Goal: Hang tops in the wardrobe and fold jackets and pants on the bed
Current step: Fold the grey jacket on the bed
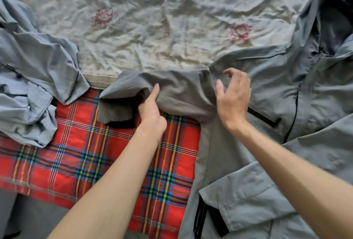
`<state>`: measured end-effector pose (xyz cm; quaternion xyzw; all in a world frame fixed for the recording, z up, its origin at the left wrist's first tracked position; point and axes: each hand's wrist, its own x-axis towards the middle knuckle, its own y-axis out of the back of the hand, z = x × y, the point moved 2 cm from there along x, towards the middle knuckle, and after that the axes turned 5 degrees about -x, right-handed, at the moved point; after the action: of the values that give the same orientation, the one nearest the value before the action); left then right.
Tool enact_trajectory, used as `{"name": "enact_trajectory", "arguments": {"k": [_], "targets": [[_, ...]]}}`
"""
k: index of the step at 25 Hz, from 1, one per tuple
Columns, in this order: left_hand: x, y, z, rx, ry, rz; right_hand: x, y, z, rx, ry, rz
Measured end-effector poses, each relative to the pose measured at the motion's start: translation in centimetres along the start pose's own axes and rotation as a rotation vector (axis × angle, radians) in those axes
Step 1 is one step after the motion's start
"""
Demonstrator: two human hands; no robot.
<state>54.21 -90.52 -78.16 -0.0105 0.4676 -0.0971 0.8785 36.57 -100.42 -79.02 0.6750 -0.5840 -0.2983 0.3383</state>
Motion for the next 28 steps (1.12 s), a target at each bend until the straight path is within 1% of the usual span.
{"name": "enact_trajectory", "arguments": {"k": [1, 2, 3, 4, 5, 7, 8, 9, 10, 11, 12, 13, 14, 15, 16, 17, 18, 19, 20, 21, 22, 23, 24, 25, 26, 27, 28], "targets": [[-0.1, 0.8, 0.0, -0.012, -0.018, 0.01, -1.7, 0.4, 1.0, -0.151, 0.082, -0.026], [-0.6, 1.4, 0.0, 0.003, -0.046, 0.038, -3.0, 0.1, 2.3, -0.283, 0.145, -0.129], [-1.2, 1.7, -0.1, 0.018, -0.081, 0.07, -3.9, -0.4, 3.6, -0.382, 0.179, -0.267], [-1.9, 1.8, -0.2, 0.015, -0.118, 0.098, -4.1, -0.8, 4.4, -0.448, 0.19, -0.376], [-2.6, 1.7, -0.2, 0.003, -0.158, 0.116, -3.8, -1.2, 4.8, -0.46, 0.176, -0.441], [-4.1, 0.7, 0.6, 0.006, -0.281, 0.146, -2.5, -1.8, 4.3, -0.395, 0.109, -0.497], [-5.4, -0.2, 1.2, 0.078, -0.4, 0.161, -2.1, -1.7, 3.7, -0.318, 0.043, -0.524], [-7.0, -1.1, 1.7, 0.187, -0.557, 0.152, -1.7, -1.2, 3.3, -0.164, -0.041, -0.558], [-9.0, -2.1, 1.9, 0.296, -0.749, 0.096, -1.6, 0.1, 3.1, 0.097, -0.164, -0.597], [-11.1, -3.1, 1.6, 0.395, -0.946, -0.014, -2.0, 2.3, 3.3, 0.445, -0.31, -0.63], [-13.4, -3.7, 0.5, 0.492, -1.127, -0.175, -2.4, 5.1, 3.8, 0.748, -0.411, -0.644], [-15.2, -3.7, -1.4, 0.616, -1.291, -0.362, -2.9, 8.2, 4.5, 0.969, -0.497, -0.645], [-16.4, -3.2, -3.9, 0.802, -1.414, -0.557, -3.4, 11.2, 5.4, 1.116, -0.565, -0.652], [-17.0, -1.9, -7.0, 1.047, -1.494, -0.764, -4.0, 14.3, 7.0, 1.199, -0.579, -0.637], [-16.8, 0.0, -10.1, 1.338, -1.507, -0.955, -4.6, 16.9, 8.8, 1.246, -0.576, -0.609], [-16.2, 2.3, -12.9, 1.611, -1.429, -1.083, -5.6, 18.9, 11.0, 1.265, -0.586, -0.576], [-15.5, 4.4, -15.1, 1.75, -1.252, -1.108, -6.8, 20.3, 13.1, 1.246, -0.63, -0.555], [-14.7, 5.8, -16.2, 1.695, -1.0, -1.024, -7.9, 20.7, 14.9, 1.2, -0.691, -0.542], [-14.0, 6.1, -16.5, 1.537, -0.736, -0.835, -8.8, 20.7, 16.4, 1.127, -0.762, -0.533], [-13.4, 5.6, -16.6, 1.324, -0.479, -0.612, -9.3, 20.3, 17.7, 1.066, -0.831, -0.488], [-12.6, 4.7, -16.4, 1.056, -0.255, -0.412, -9.5, 19.6, 18.6, 1.027, -0.898, -0.413], [-11.8, 3.3, -16.1, 0.764, -0.042, -0.277, -9.4, 18.8, 19.4, 1.048, -0.965, -0.328], [-11.0, 1.6, -15.9, 0.524, 0.115, -0.199, -9.3, 18.2, 20.2, 1.079, -1.025, -0.252], [-10.1, 0.2, -15.6, 0.369, 0.187, -0.136, -9.1, 17.6, 20.6, 1.137, -1.071, -0.197], [-9.4, -1.0, -15.3, 0.283, 0.196, -0.07, -9.1, 17.6, 20.8, 1.16, -1.078, -0.165], [-8.5, -1.6, -15.0, 0.251, 0.183, -0.019, -9.0, 17.8, 20.5, 1.149, -1.019, -0.165], [-7.8, -1.7, -15.0, 0.265, 0.17, 0.014, -9.3, 18.8, 20.0, 1.089, -0.868, -0.206]]}}
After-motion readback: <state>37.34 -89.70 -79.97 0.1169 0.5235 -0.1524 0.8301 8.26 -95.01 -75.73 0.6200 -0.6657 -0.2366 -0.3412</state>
